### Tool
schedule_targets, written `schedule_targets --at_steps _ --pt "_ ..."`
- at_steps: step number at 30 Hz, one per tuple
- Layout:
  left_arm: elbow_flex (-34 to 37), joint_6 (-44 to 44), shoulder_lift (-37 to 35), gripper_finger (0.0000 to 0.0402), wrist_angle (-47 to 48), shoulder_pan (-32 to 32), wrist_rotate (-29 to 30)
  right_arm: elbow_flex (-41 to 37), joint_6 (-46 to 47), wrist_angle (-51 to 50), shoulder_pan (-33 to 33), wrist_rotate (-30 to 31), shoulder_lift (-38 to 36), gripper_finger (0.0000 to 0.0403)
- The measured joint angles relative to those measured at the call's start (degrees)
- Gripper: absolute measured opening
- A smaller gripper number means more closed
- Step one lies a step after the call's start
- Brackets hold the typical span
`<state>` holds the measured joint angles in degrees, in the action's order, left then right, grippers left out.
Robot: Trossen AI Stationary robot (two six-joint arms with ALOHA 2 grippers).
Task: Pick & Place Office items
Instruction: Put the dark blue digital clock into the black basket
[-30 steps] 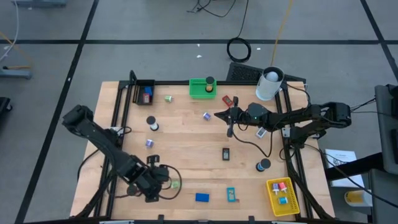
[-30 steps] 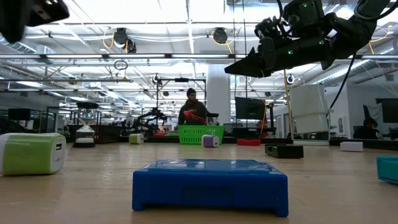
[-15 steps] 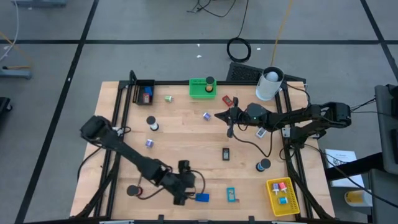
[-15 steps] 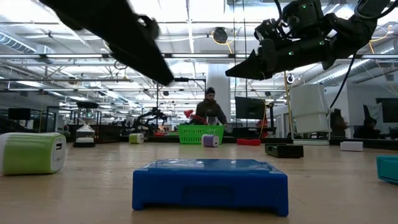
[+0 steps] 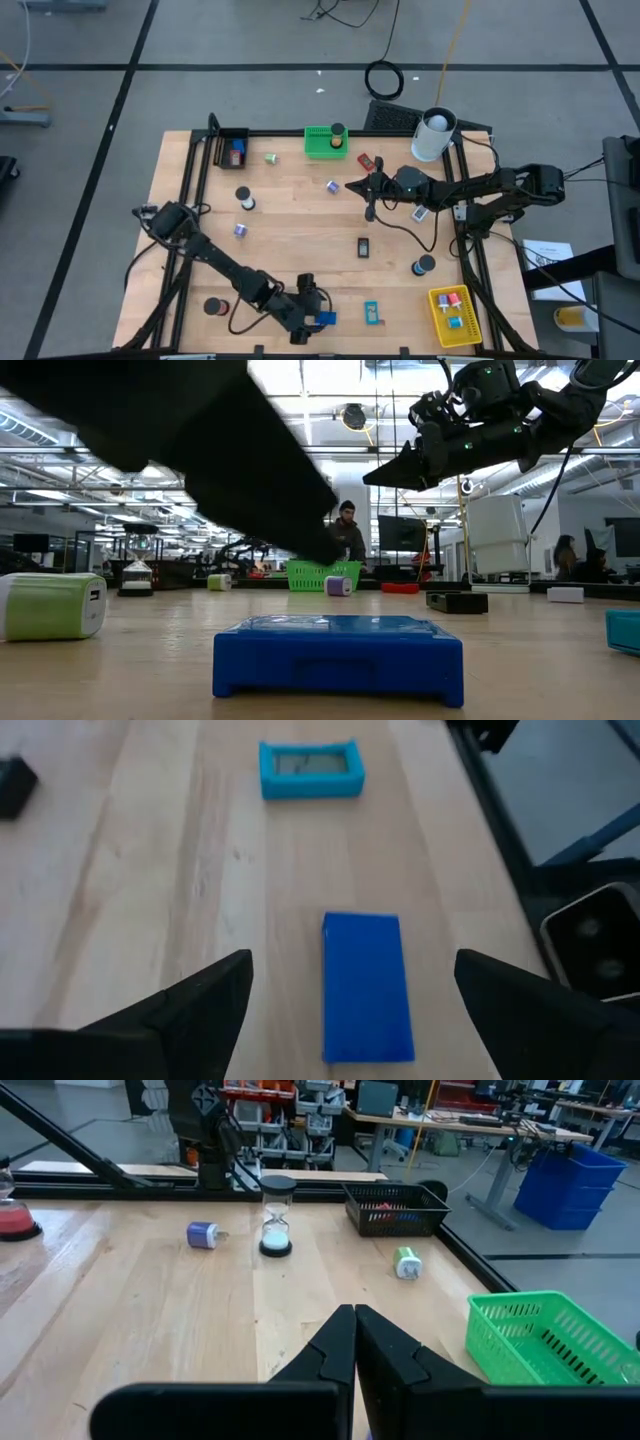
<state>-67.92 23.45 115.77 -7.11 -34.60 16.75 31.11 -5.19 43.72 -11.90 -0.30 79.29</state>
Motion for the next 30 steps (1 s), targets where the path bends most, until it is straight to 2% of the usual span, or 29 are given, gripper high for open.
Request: schedule_targets --at_steps 8,17,22,26,30 --pt "0.1 1.3 1.3 0.0353 2.1 0.1 3.2 0.0 -0.3 0.2 0.0 0.1 0.0 0.0004" --pt "0.1 -0.1 3.0 0.0305 -0.4 -0.5 1.7 0.0 -1.4 0.3 0.0 0.2 0.0 0.0004" --pt "-1.8 -0.5 5.7 0.0297 -1.2 -0.4 1.4 0.0 -1.5 0.1 0.0 0.2 0.0 0.0004" --pt "-4.9 -2.0 6.7 0.0284 4.0 -0.4 1.0 0.0 -1.5 0.1 0.0 0.2 0.0 0.0004" --pt "-6.8 -2.2 6.8 0.0237 9.0 -0.4 0.9 0.0 -1.5 0.1 0.0 0.2 0.0 0.0004"
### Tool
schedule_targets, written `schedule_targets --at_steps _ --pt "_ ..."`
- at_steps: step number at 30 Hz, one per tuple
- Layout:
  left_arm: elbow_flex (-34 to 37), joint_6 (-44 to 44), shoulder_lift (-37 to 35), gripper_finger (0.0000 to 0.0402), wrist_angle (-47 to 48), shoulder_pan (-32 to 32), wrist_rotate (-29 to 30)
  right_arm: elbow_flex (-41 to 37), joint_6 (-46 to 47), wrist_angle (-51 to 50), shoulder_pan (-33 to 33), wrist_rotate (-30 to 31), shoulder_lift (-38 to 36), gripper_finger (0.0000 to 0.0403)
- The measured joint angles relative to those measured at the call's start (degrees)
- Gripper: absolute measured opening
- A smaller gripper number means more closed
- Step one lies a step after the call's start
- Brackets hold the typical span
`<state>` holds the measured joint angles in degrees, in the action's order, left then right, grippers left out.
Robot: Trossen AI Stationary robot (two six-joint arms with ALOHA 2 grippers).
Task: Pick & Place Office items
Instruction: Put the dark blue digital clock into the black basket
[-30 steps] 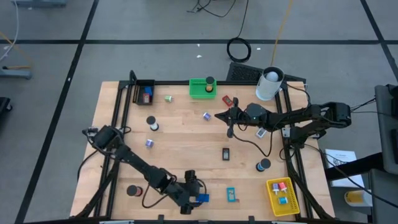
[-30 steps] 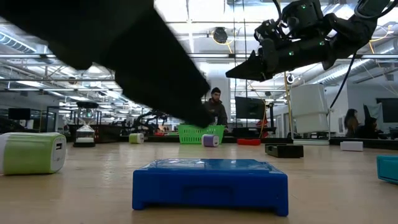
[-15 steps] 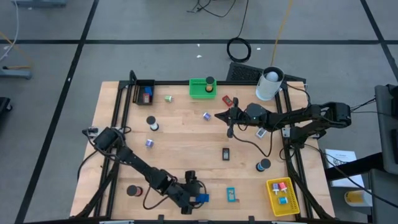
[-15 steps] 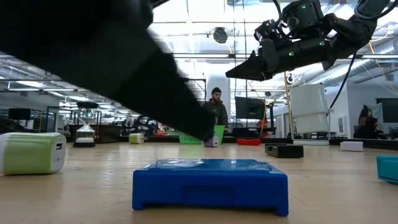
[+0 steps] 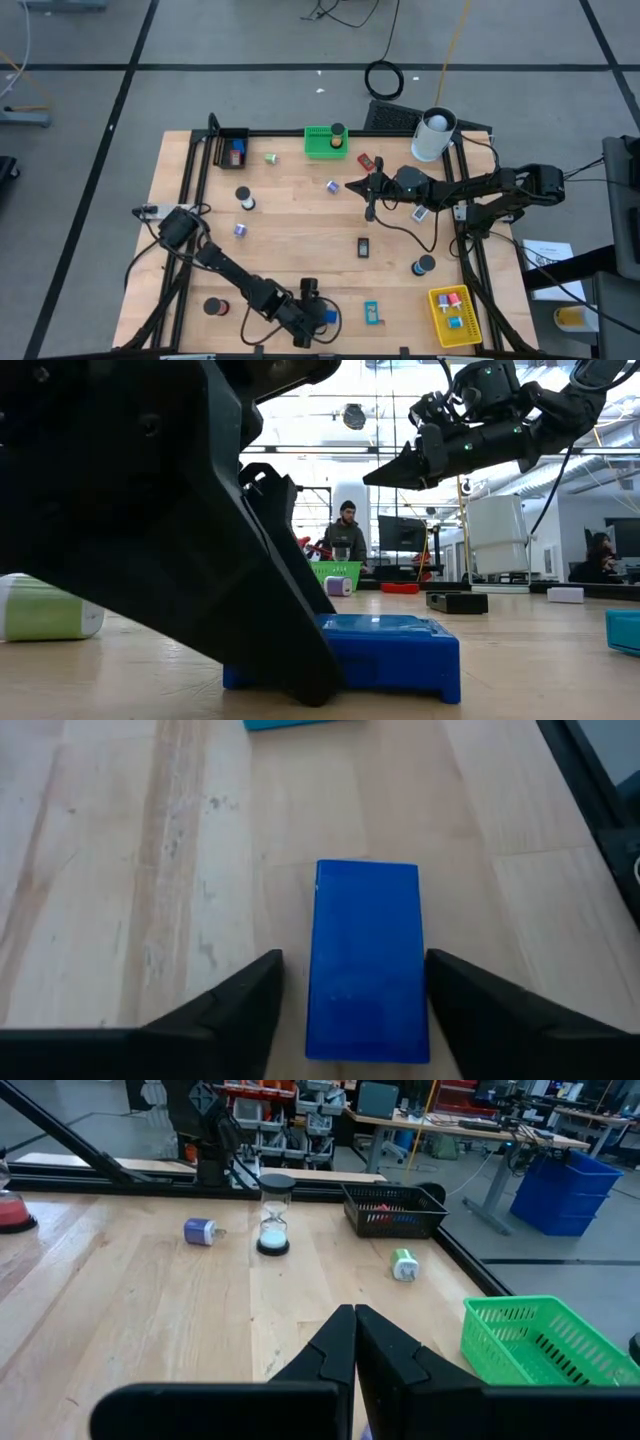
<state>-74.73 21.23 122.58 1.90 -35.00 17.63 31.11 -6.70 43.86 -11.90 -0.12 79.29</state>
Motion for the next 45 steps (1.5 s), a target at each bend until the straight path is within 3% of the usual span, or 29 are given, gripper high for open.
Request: schedule_targets --at_steps 6,12,19,24,28,33,37,42,45 --pt "-0.2 -2.9 0.0 0.0163 1.7 0.2 -0.6 0.0 -0.5 0.1 0.0 0.0 0.0 0.0004" --pt "0.1 -5.3 -5.9 0.0162 11.2 1.9 2.3 0.0 -2.1 0.1 0.0 0.0 0.0 0.0004" --pt "0.1 -4.3 -21.3 0.0165 28.5 3.8 13.1 0.0 -3.7 0.1 0.0 0.0 0.0 0.0004" --pt "3.0 2.3 -34.1 0.0163 39.2 6.2 23.7 0.0 -5.2 0.2 -0.1 0.0 0.0 0.0004" --pt "8.5 9.9 -44.7 0.0162 48.2 10.9 28.4 0.0 -6.3 0.5 -0.1 0.0 0.0 0.0004" --pt "17.3 16.7 -56.4 0.0167 53.8 24.8 29.4 0.0 -7.1 1.8 -0.2 0.0 0.0 0.0004" --pt "22.6 12.7 -61.1 0.0164 51.2 42.2 28.7 0.0 -8.0 3.1 -0.2 0.0 0.0 0.0004" --pt "26.3 2.0 -61.8 0.0163 39.3 63.3 20.2 0.0 -9.0 4.8 -0.2 0.0 0.0 0.0004" --pt "27.4 -0.2 -60.6 0.0163 34.1 72.5 14.3 0.0 -9.2 4.8 -0.2 0.0 0.0 0.0004"
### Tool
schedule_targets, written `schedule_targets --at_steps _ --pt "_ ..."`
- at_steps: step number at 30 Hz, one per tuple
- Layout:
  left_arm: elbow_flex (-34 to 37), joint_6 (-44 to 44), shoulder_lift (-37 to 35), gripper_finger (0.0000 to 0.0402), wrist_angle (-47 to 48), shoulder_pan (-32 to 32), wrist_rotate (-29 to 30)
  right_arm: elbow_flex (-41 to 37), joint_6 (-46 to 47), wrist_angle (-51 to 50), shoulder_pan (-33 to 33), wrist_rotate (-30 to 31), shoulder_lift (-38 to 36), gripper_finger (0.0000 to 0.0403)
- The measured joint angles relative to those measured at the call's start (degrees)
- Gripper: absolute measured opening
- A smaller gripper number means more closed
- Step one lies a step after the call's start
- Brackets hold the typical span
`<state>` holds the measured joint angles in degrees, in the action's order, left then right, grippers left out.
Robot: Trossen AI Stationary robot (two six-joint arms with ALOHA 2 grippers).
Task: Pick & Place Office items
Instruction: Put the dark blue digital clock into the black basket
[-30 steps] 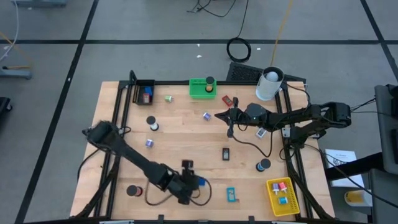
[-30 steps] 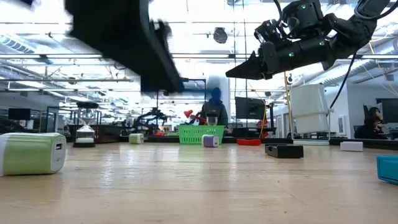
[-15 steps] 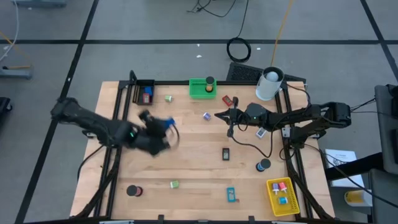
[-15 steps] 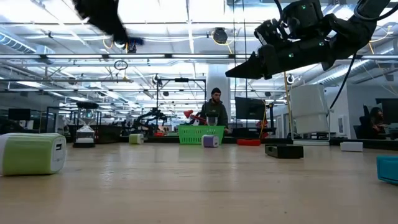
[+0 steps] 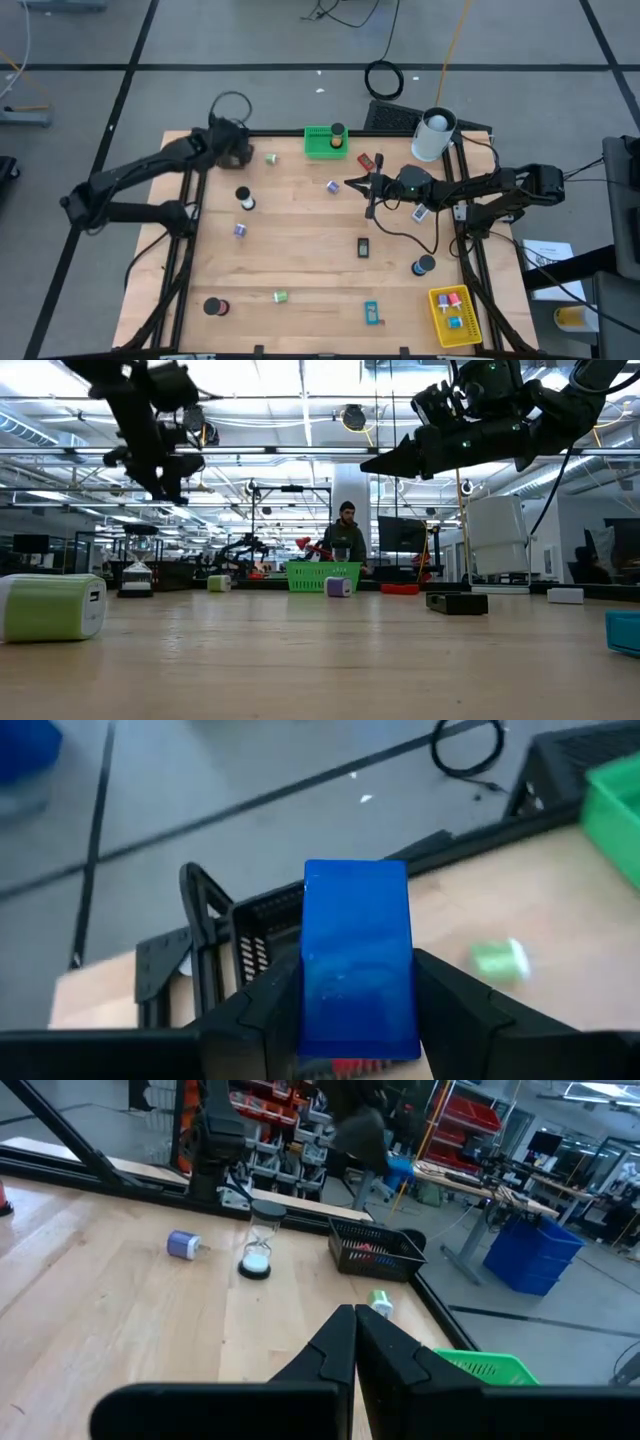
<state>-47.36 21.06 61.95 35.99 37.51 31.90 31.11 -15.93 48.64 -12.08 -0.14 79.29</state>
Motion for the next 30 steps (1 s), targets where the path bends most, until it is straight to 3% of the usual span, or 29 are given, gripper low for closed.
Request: schedule_targets --at_steps 4,14,26,30 --pt "0.9 0.2 2.0 0.0163 -0.3 7.2 -3.7 0.0 0.0 0.0 0.0 0.0 0.0 0.0004" --pt "5.7 0.3 12.1 0.0163 -11.0 13.3 -5.4 0.0 -0.2 0.0 0.0 0.0 0.0 0.0004" --pt "5.7 -0.9 22.8 0.0164 -21.5 14.9 -6.3 0.0 -0.3 0.0 0.0 0.0 0.0 0.0004" --pt "5.5 -0.4 23.5 0.0181 -23.1 14.8 -6.7 0.0 -0.3 0.0 0.0 0.0 0.0 0.0004"
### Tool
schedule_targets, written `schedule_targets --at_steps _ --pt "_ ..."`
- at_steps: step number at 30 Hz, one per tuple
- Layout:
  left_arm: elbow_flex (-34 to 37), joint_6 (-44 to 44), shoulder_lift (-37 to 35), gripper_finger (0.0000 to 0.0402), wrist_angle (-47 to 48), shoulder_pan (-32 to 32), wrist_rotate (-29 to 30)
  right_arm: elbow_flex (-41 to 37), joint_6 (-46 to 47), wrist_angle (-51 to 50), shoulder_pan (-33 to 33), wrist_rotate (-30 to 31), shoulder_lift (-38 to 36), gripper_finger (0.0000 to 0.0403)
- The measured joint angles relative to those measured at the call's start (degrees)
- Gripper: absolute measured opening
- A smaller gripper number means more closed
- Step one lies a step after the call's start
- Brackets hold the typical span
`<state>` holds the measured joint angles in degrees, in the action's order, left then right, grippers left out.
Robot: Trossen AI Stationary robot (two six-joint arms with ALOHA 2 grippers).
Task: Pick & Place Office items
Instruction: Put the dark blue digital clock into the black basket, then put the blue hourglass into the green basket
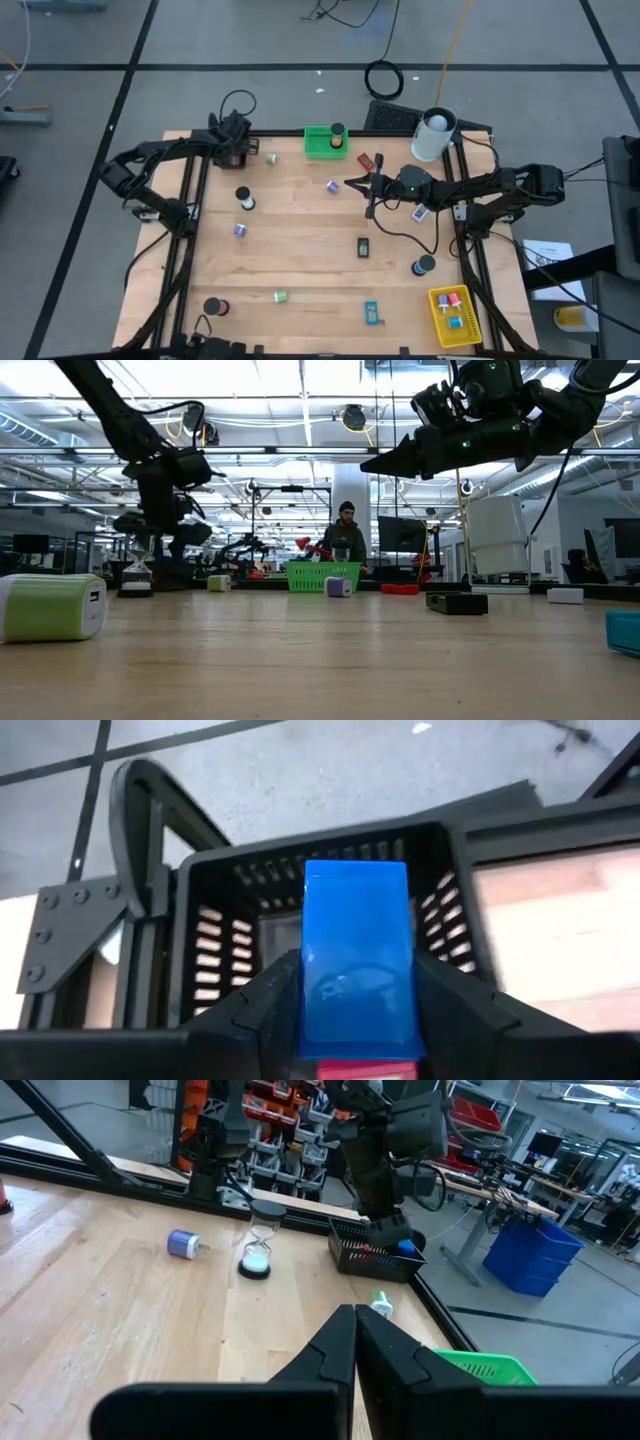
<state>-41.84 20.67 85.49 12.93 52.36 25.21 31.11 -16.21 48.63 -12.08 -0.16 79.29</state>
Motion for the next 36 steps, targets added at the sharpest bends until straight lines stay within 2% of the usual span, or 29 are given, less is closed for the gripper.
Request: schedule_targets --at_steps 13,16,20,24,31,33,36 --pt "0.0 -4.4 -1.9 0.0229 1.0 -0.1 -1.1 0.0 0.0 0.0 0.0 0.0 0.0 0.0004" --pt "0.0 -7.4 -5.4 0.0216 2.8 -1.1 -1.3 0.0 0.0 0.0 0.0 0.0 0.0 0.0004" --pt "1.5 -9.1 -11.8 0.0162 1.5 -5.5 -2.7 0.0 0.9 -0.1 0.0 0.0 0.0 0.0004" --pt "8.6 -11.8 -17.5 0.0098 -10.7 -12.3 -4.7 0.0 2.0 -0.3 0.0 0.0 0.0 0.0004" --pt "23.4 -16.1 -21.4 0.0011 -44.2 -21.4 -20.7 0.0 3.2 -0.3 0.0 0.0 0.0 0.0004" --pt "25.6 -14.9 -21.4 0.0005 -49.8 -22.8 -24.2 0.0 3.5 -0.3 0.0 0.0 0.0 0.0004" --pt "26.6 -14.6 -21.4 0.0018 -52.1 -24.7 -27.3 0.0 3.5 -0.3 0.0 0.0 0.0 0.0004"
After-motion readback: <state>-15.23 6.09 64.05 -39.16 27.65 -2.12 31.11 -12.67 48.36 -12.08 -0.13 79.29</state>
